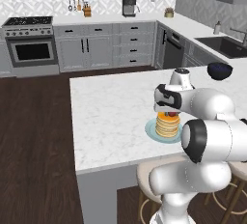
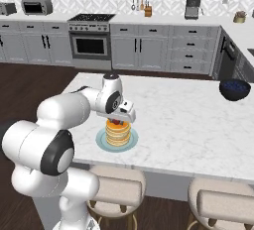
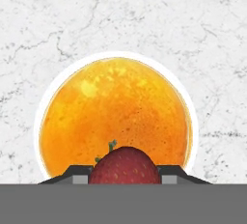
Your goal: Take the strawberry from the fridge and place it on top of the pancake, located on the dining counter.
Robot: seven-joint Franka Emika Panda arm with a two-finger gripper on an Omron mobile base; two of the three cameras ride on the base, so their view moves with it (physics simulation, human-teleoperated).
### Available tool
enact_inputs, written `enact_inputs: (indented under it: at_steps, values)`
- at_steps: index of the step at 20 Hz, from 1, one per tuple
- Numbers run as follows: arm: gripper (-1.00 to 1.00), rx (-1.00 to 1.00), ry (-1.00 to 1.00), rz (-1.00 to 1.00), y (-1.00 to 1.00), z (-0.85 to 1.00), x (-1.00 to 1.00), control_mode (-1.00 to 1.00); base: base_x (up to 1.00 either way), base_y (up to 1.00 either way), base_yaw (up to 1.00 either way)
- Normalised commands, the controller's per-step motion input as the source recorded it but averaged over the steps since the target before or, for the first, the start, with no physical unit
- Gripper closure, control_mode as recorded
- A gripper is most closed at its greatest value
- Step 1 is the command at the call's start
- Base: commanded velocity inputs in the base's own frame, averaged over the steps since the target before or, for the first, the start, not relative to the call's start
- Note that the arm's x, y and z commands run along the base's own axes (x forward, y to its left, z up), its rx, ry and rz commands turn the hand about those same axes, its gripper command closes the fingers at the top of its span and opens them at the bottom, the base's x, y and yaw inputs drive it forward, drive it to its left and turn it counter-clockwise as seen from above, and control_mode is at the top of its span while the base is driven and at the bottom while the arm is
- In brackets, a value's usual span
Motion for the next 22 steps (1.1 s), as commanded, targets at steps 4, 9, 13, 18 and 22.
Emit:
enact_inputs:
  at_steps: [4, 9, 13, 18, 22]
  values:
    - [-1.0, 0.0, 0.0, 0.0, 0.0, -0.02, 0.0, -1.0, 0.0, 0.0, 0.0]
    - [-1.0, 0.0, 0.0, 0.0, 0.0, -0.01, 0.0, -1.0, 0.0, 0.0, 0.0]
    - [-1.0, 0.0, 0.0, 0.0, 0.0, 0.0, 0.0, -1.0, 0.0, 0.0, 0.0]
    - [-1.0, 0.0, -0.03, 0.0, 0.0, 0.0, 0.0, -1.0, 0.0, 0.0, 0.0]
    - [-1.0, 0.0, 0.0, 0.0, 0.0, 0.0, 0.0, -1.0, 0.0, 0.0, 0.0]
